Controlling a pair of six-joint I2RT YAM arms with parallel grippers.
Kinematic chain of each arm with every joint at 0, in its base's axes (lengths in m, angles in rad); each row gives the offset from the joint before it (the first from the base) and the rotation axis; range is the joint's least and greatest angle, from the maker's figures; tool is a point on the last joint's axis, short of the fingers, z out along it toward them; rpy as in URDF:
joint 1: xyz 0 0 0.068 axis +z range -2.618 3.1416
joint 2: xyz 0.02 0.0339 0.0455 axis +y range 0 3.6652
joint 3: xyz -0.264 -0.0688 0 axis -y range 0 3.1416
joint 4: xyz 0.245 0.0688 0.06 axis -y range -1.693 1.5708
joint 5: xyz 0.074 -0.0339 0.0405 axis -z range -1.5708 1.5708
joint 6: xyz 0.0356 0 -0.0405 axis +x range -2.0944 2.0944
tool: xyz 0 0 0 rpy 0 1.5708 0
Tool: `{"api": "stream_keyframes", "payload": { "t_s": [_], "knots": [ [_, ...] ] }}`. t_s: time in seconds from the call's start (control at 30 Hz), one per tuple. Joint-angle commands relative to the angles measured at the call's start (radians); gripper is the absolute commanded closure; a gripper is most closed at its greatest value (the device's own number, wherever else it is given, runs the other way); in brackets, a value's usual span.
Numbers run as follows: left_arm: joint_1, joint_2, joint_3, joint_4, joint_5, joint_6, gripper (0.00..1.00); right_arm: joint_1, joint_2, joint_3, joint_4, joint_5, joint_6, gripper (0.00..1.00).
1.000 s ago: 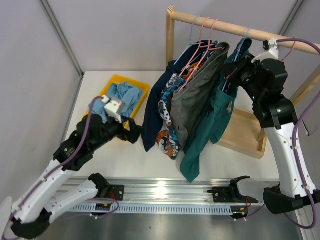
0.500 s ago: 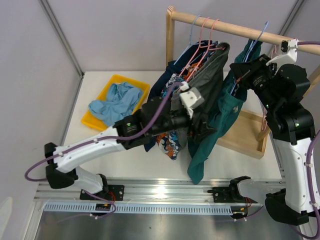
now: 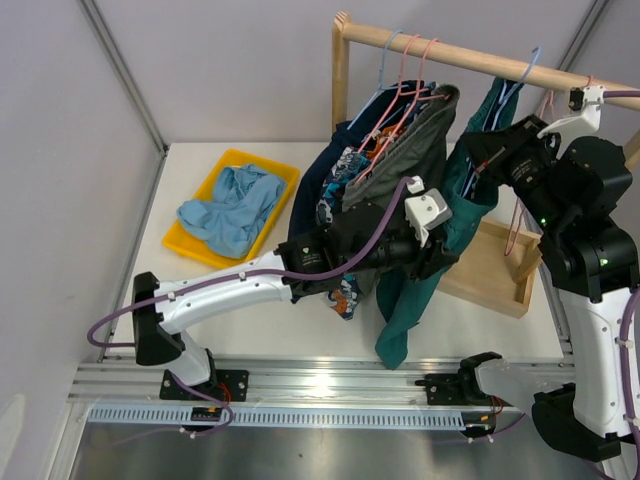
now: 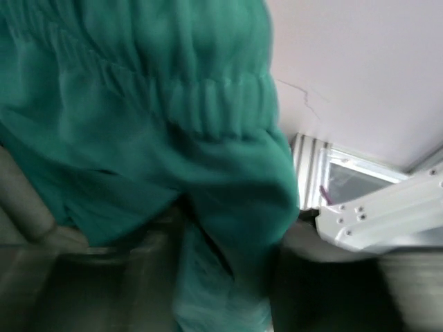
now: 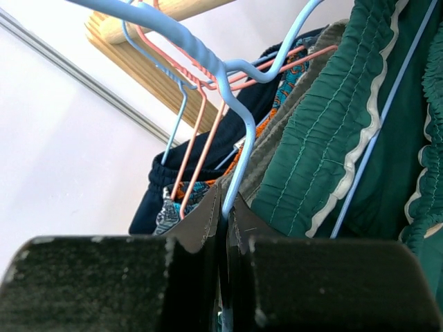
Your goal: Remove the shorts from the hanger
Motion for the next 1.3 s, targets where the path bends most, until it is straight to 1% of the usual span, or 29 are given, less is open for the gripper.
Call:
{"api": "stream_keyframes", "payload": {
  "t_s": [0.0,0.03,0.07,0.13,0.23,0.3,0.37,0.43,0.47,0.5,0.57,0.6,0.67,0.7,0.77,0.8,0.9,0.93,0.97,1.0,1.03,1.07,1.1,1.13,1.2,1.23,1.27],
  "knots": [
    [-0.003,0.018,0.074,0.056,-0.035,0.01,0.62,0.005,-0.04,0.031,0.08,-0.021,0.009,1.0],
    [-0.004,0.022,0.077,0.054,-0.05,0.012,0.64,0.005,-0.043,0.032,0.076,-0.021,0.01,1.0],
    [-0.003,0.024,0.08,0.057,-0.052,0.019,0.8,0.005,-0.049,0.032,0.073,-0.019,0.012,1.0],
    [-0.004,0.018,0.077,0.068,-0.052,0.018,1.0,0.005,-0.055,0.031,0.059,-0.011,0.018,1.0],
    [-0.009,-0.007,0.06,0.064,-0.044,0.015,1.0,0.005,-0.055,0.028,0.045,0.004,0.012,1.0],
    [-0.043,-0.052,0.017,0.044,-0.052,0.015,1.0,0.005,-0.049,0.028,0.037,0.016,0.007,1.0],
    [-0.081,-0.097,-0.049,0.042,-0.116,0.013,1.0,0.005,-0.045,0.028,0.036,0.053,-0.005,1.0],
    [-0.164,-0.174,-0.169,0.064,-0.149,0.009,1.0,0.003,-0.034,0.035,0.036,0.064,-0.019,1.0],
    [-0.225,-0.197,-0.197,0.071,-0.188,0.003,1.0,0.002,-0.026,0.04,0.034,0.073,-0.024,1.0],
    [-0.251,-0.23,-0.272,0.074,-0.21,-0.005,1.0,0.002,-0.022,0.051,0.031,0.076,-0.027,1.0],
    [-0.311,-0.255,-0.319,0.085,-0.239,-0.037,1.0,0.0,-0.016,0.058,0.025,0.078,-0.031,1.0],
    [-0.325,-0.266,-0.38,0.099,-0.259,-0.05,1.0,0.0,-0.016,0.054,0.023,0.079,-0.03,1.0],
    [-0.34,-0.281,-0.415,0.108,-0.262,-0.086,1.0,-0.001,-0.019,0.052,0.02,0.076,-0.022,1.0],
    [-0.34,-0.283,-0.443,0.14,-0.27,-0.097,1.0,-0.001,-0.02,0.049,0.016,0.076,-0.017,1.0],
    [-0.34,-0.275,-0.445,0.139,-0.285,-0.093,1.0,0.0,-0.026,0.051,0.005,0.068,-0.002,1.0],
    [-0.339,-0.269,-0.44,0.137,-0.32,-0.085,1.0,-0.001,-0.028,0.051,-0.003,0.062,0.004,1.0],
    [-0.302,-0.208,-0.351,0.101,-0.365,-0.051,1.0,0.0,-0.034,0.083,-0.065,0.035,0.036,1.0],
    [-0.281,-0.162,-0.272,0.062,-0.359,-0.05,1.0,0.0,-0.038,0.103,-0.113,0.019,0.048,1.0],
    [-0.23,-0.139,-0.244,0.05,-0.351,-0.05,1.0,-0.001,-0.045,0.107,-0.137,0.009,0.058,1.0],
    [-0.203,-0.114,-0.218,0.035,-0.35,-0.053,1.0,0.0,-0.051,0.112,-0.154,-0.02,0.084,1.0],
    [-0.172,-0.09,-0.158,0.018,-0.336,-0.06,1.0,0.0,-0.058,0.114,-0.196,-0.045,0.096,1.0],
    [-0.112,-0.042,-0.105,-0.008,-0.324,-0.06,1.0,0.0,-0.074,0.124,-0.217,-0.056,0.107,1.0],
    [-0.056,0.008,-0.014,-0.036,-0.316,-0.057,1.0,0.0,-0.089,0.138,-0.252,-0.074,0.119,1.0],
    [-0.026,0.009,-0.014,-0.036,-0.305,-0.057,1.0,0.0,-0.094,0.138,-0.274,-0.079,0.124,1.0],
    [0.029,0.106,0.147,-0.112,-0.29,-0.056,1.0,0.0,-0.097,0.187,-0.32,-0.083,0.13,1.0],
    [0.087,0.145,0.193,-0.152,-0.282,-0.063,1.0,-0.001,-0.097,0.207,-0.364,-0.085,0.128,1.0],
    [0.113,0.183,0.326,-0.224,-0.258,-0.068,1.0,0.0,-0.089,0.256,-0.389,-0.083,0.125,1.0]
  ]
}}
